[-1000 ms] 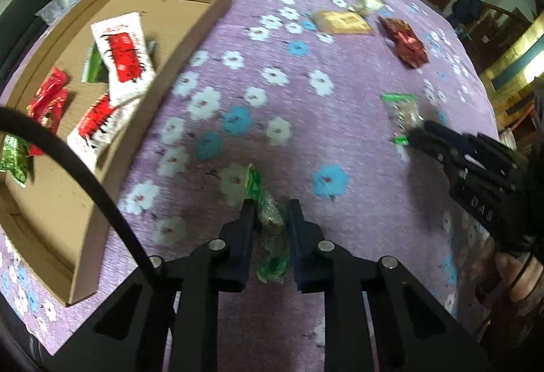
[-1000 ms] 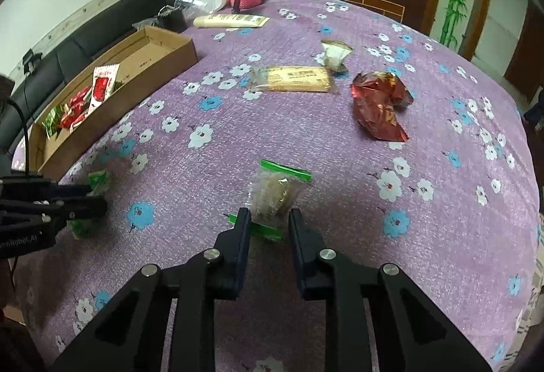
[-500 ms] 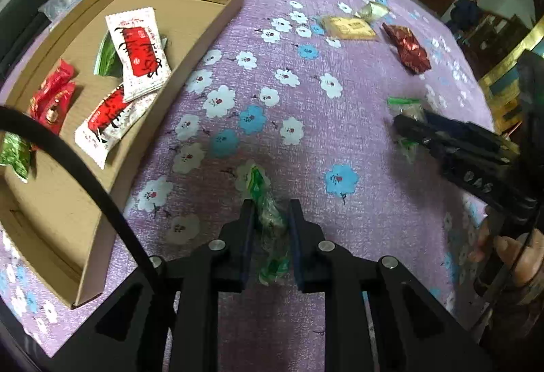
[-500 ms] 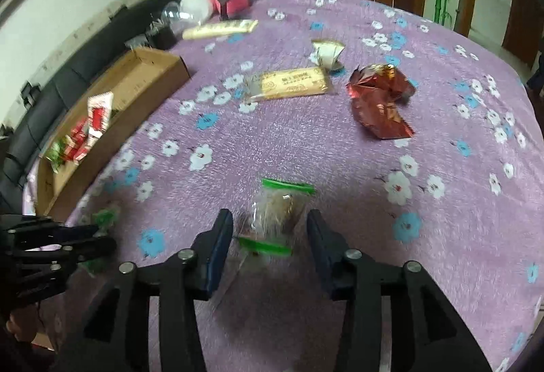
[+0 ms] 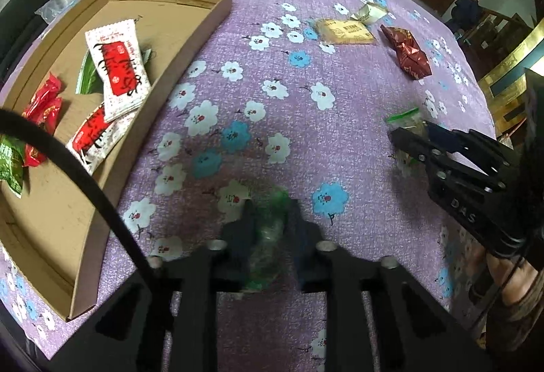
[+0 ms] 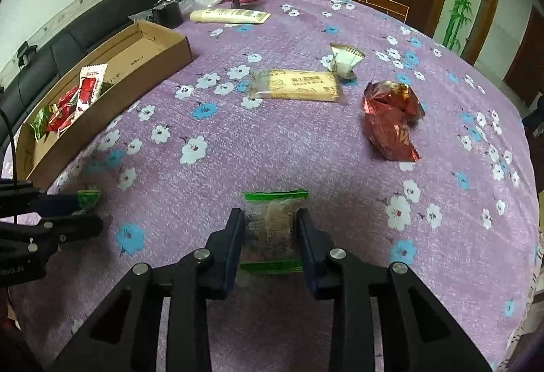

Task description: Organize snacks

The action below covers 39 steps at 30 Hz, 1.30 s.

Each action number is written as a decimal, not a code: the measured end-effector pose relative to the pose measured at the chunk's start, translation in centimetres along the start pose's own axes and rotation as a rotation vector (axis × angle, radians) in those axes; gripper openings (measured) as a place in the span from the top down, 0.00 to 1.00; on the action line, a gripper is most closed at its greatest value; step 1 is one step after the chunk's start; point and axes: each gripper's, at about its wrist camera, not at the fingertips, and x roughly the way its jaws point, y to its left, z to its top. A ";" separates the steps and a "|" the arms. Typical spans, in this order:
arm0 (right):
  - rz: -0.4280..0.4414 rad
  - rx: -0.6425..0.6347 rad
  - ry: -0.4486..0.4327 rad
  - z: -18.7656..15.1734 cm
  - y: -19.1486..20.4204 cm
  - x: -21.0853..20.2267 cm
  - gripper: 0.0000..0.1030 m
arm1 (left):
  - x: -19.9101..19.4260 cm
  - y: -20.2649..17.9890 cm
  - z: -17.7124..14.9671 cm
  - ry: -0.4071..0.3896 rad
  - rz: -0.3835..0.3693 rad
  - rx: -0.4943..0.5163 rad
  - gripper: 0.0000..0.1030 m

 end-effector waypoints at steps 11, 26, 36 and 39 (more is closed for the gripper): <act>-0.048 0.089 -0.004 -2.1 -1.6 -3.0 0.72 | 0.6 -4.6 -0.1 -0.062 0.091 0.133 0.91; -0.071 0.132 -0.037 -1.0 0.2 -6.2 0.72 | -2.6 -3.0 0.9 -0.115 0.060 0.135 0.91; -0.071 0.197 0.049 -2.6 0.4 -4.1 0.72 | -2.0 -3.6 0.2 -0.008 0.237 0.167 0.55; -0.078 0.218 0.076 -2.8 0.0 -3.5 0.72 | -1.1 -3.4 0.6 0.044 0.240 0.180 0.47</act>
